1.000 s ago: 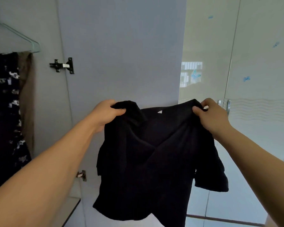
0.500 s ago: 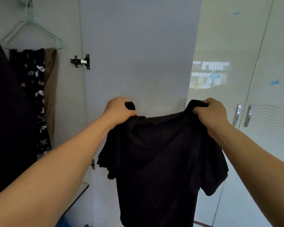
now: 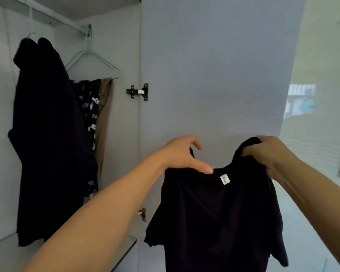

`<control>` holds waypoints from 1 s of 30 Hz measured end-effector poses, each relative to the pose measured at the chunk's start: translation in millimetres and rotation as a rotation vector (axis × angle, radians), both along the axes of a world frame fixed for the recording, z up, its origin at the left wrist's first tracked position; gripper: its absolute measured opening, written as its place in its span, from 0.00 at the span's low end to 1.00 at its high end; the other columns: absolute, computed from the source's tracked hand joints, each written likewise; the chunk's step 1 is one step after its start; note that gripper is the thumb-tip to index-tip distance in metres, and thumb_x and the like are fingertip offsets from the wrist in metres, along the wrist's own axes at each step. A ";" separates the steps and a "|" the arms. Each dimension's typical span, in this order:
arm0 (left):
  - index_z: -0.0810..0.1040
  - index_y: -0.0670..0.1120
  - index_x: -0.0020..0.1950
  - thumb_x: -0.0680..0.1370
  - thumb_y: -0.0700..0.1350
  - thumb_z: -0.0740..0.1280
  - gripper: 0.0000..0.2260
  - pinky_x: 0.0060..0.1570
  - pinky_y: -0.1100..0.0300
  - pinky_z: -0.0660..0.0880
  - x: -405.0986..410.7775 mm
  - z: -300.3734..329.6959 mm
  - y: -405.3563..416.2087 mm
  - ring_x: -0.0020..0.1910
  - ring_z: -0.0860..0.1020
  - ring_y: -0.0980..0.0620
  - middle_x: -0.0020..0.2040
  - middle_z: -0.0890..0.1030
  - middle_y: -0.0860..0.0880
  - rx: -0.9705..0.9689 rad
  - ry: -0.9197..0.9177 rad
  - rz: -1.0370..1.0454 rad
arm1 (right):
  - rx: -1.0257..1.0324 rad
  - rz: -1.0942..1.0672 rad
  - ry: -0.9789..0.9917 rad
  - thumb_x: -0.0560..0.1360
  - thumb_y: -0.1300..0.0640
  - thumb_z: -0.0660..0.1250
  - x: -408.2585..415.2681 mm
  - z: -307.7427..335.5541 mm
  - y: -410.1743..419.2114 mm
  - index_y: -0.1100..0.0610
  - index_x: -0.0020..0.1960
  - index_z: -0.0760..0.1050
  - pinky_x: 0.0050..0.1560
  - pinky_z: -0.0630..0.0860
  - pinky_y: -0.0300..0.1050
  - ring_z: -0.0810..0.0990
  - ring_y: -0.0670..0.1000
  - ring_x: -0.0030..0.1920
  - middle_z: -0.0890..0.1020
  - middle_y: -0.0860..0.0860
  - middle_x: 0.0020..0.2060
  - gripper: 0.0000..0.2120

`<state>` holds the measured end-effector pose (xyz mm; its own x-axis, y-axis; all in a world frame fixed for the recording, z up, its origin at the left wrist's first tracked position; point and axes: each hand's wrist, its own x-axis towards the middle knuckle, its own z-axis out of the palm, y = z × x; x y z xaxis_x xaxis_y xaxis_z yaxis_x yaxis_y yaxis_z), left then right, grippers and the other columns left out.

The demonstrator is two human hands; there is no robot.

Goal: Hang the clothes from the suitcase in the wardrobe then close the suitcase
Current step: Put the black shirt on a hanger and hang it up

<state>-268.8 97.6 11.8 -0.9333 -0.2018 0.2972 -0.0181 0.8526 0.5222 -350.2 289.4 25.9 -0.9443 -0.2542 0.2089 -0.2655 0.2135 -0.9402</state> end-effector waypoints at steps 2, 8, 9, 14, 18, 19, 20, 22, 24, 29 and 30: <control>0.77 0.50 0.55 0.70 0.44 0.74 0.15 0.44 0.63 0.70 -3.3 5.0 -16.9 0.48 0.73 0.54 0.55 0.76 0.51 -0.184 0.026 0.127 | 0.087 -0.013 0.080 0.67 0.73 0.62 4.8 8.2 -26.4 0.67 0.46 0.75 0.42 0.77 0.53 0.78 0.60 0.40 0.79 0.63 0.41 0.09; 0.81 0.44 0.52 0.74 0.35 0.62 0.11 0.51 0.57 0.77 14.1 25.2 -98.6 0.50 0.78 0.48 0.50 0.80 0.49 -0.230 -0.012 0.405 | 0.152 0.002 0.181 0.75 0.65 0.58 5.3 17.4 -87.5 0.67 0.44 0.74 0.34 0.66 0.44 0.73 0.54 0.34 0.75 0.58 0.36 0.08; 0.81 0.45 0.52 0.75 0.36 0.63 0.10 0.50 0.60 0.76 19.5 28.7 -105.9 0.50 0.78 0.50 0.47 0.79 0.51 -0.222 -0.033 0.381 | 0.077 0.019 0.099 0.76 0.66 0.58 4.9 18.3 -93.3 0.68 0.46 0.75 0.34 0.67 0.44 0.73 0.55 0.35 0.75 0.59 0.37 0.08; 0.79 0.45 0.57 0.76 0.37 0.62 0.12 0.50 0.62 0.74 35.1 46.5 -121.2 0.56 0.77 0.47 0.55 0.79 0.47 -0.366 -0.074 0.288 | -0.122 0.133 -0.138 0.78 0.66 0.59 29.5 41.2 -142.6 0.67 0.46 0.73 0.35 0.75 0.47 0.76 0.58 0.34 0.77 0.60 0.38 0.05; 0.81 0.41 0.53 0.76 0.35 0.59 0.12 0.45 0.60 0.75 50.7 65.6 -133.7 0.48 0.78 0.47 0.50 0.81 0.45 -0.349 0.026 0.308 | -0.176 0.304 -0.196 0.77 0.63 0.63 67.3 75.2 -184.1 0.64 0.44 0.71 0.32 0.75 0.48 0.77 0.58 0.32 0.77 0.60 0.36 0.05; 0.81 0.43 0.50 0.76 0.35 0.59 0.12 0.40 0.63 0.73 57.2 71.2 -134.8 0.43 0.76 0.50 0.46 0.81 0.48 -0.288 0.104 0.291 | -0.194 0.347 -0.201 0.77 0.61 0.62 75.8 82.3 -192.4 0.64 0.44 0.72 0.32 0.75 0.48 0.77 0.57 0.32 0.77 0.59 0.35 0.06; 0.82 0.44 0.47 0.75 0.35 0.60 0.12 0.37 0.64 0.70 64.1 77.5 -135.1 0.39 0.74 0.53 0.40 0.79 0.51 -0.222 0.200 0.278 | -0.217 0.378 -0.201 0.77 0.61 0.62 82.9 88.3 -199.4 0.63 0.43 0.72 0.32 0.75 0.48 0.76 0.56 0.31 0.76 0.58 0.34 0.06; 0.81 0.46 0.43 0.74 0.35 0.60 0.11 0.37 0.64 0.68 83.1 90.9 -137.5 0.35 0.72 0.55 0.34 0.74 0.56 -0.147 0.440 0.289 | -0.255 0.412 -0.192 0.77 0.60 0.61 94.4 96.3 -213.9 0.61 0.43 0.72 0.32 0.75 0.47 0.74 0.55 0.30 0.74 0.56 0.32 0.06; 0.79 0.47 0.44 0.74 0.36 0.60 0.10 0.41 0.61 0.70 99.7 102.7 -145.3 0.38 0.73 0.55 0.38 0.75 0.55 -0.211 0.678 0.369 | -0.278 0.438 -0.184 0.77 0.58 0.62 101.7 99.1 -224.0 0.59 0.43 0.73 0.29 0.76 0.46 0.75 0.54 0.27 0.75 0.55 0.31 0.06; 0.79 0.44 0.50 0.71 0.33 0.63 0.12 0.48 0.59 0.65 152.7 137.1 -188.0 0.51 0.74 0.47 0.52 0.76 0.47 -0.739 1.072 0.920 | -0.295 0.532 -0.186 0.77 0.58 0.64 124.6 102.1 -248.2 0.60 0.41 0.74 0.29 0.79 0.47 0.77 0.53 0.26 0.78 0.54 0.22 0.08; 0.79 0.43 0.48 0.70 0.32 0.63 0.12 0.52 0.56 0.67 162.2 144.8 -196.6 0.54 0.74 0.44 0.52 0.77 0.45 -0.860 1.089 1.057 | -0.301 0.550 -0.187 0.77 0.59 0.63 129.1 104.0 -252.1 0.60 0.40 0.74 0.29 0.79 0.46 0.78 0.53 0.27 0.78 0.53 0.21 0.08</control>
